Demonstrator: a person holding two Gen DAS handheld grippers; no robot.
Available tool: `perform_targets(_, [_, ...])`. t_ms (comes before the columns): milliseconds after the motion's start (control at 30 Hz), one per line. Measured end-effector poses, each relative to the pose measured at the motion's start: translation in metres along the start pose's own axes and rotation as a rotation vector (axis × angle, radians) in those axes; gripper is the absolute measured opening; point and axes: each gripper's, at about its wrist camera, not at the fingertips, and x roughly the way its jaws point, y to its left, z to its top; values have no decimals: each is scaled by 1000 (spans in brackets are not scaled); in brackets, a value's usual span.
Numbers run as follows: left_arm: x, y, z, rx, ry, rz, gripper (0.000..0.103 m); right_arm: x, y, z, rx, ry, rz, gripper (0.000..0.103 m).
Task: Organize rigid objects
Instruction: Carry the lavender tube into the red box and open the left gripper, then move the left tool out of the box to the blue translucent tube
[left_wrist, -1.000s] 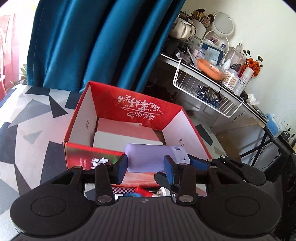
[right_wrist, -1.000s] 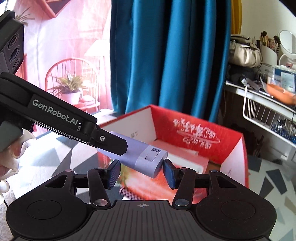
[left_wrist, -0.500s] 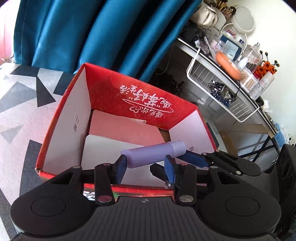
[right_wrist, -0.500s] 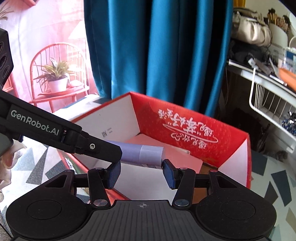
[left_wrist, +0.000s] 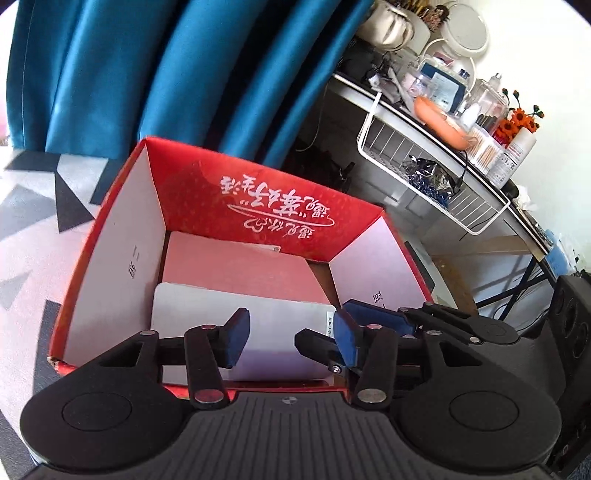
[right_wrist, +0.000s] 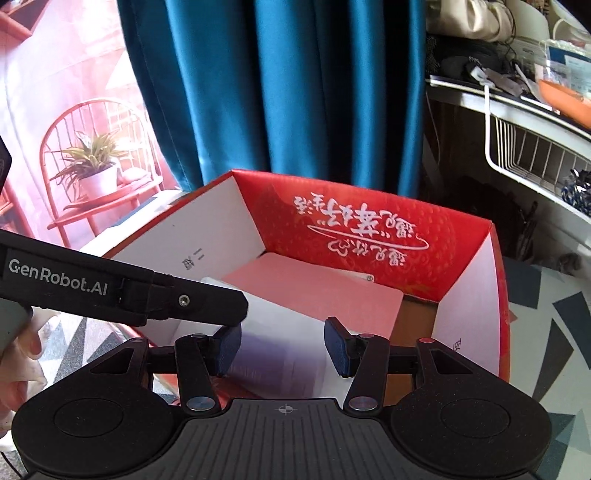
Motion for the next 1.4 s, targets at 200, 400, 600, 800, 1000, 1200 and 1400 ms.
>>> perform_targets(200, [-30,-14,-11,107,-80,30,77,-25,13,-4,-43,-78,-53,70])
perform_targets(400, [-66,-18,-34,150,-171,79,92,-59,21,-22,-38,-184,-129,92])
perform_targets(600, [-80,-14,-60,157,-197,143,93,-85,29,-55,3,-268,-172,94])
perform_targets(800, [-75,-3,-88,127,-172,203,93,-89,23,-93,62,-275,-206,93])
perform_targets(1000, [-62,1,-117,137,-111,202,92,-72,17,-143,113,-180,-228,83])
perform_targets(1200, [-49,4,-137,158,-34,184,88,-54,20,-157,108,-124,-219,77])
perform_targets(1400, [-44,9,-144,131,-11,184,81,-46,27,-160,82,-102,-203,77])
